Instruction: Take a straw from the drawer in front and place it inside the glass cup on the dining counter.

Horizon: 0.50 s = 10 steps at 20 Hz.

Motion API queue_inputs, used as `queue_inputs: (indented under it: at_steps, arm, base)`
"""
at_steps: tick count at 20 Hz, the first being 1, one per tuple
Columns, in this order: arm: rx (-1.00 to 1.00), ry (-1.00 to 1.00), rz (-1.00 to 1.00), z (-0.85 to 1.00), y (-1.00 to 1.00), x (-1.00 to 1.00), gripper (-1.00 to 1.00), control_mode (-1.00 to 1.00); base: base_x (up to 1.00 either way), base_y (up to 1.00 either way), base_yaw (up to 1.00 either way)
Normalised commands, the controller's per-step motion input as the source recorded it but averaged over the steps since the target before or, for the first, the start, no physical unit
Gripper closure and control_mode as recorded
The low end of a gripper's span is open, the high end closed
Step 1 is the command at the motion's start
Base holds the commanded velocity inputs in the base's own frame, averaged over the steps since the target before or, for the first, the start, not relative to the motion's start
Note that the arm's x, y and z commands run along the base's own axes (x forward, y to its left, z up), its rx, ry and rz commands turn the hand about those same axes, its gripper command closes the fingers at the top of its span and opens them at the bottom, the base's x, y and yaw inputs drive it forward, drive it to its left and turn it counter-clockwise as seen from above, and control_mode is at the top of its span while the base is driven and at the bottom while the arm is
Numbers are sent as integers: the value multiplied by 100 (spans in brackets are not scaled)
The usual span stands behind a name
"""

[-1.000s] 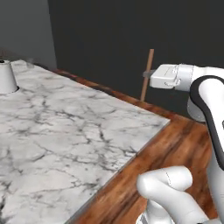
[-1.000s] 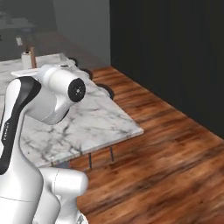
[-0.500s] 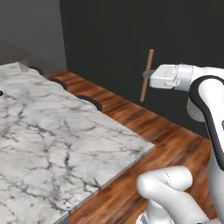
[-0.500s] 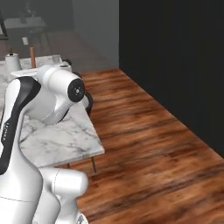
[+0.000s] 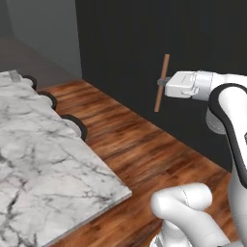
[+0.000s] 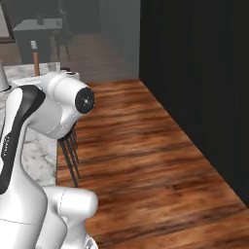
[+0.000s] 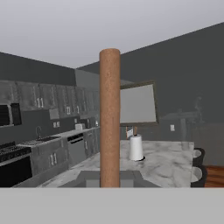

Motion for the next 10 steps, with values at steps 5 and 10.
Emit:
queue_inputs:
  at_steps: [5,10]
  arm:
    - [0,0,0,0,0,0,100,100]
    - [0,0,0,0,0,0,100,100]
  base:
    - [65,-100,35]
    - [62,-100,42]
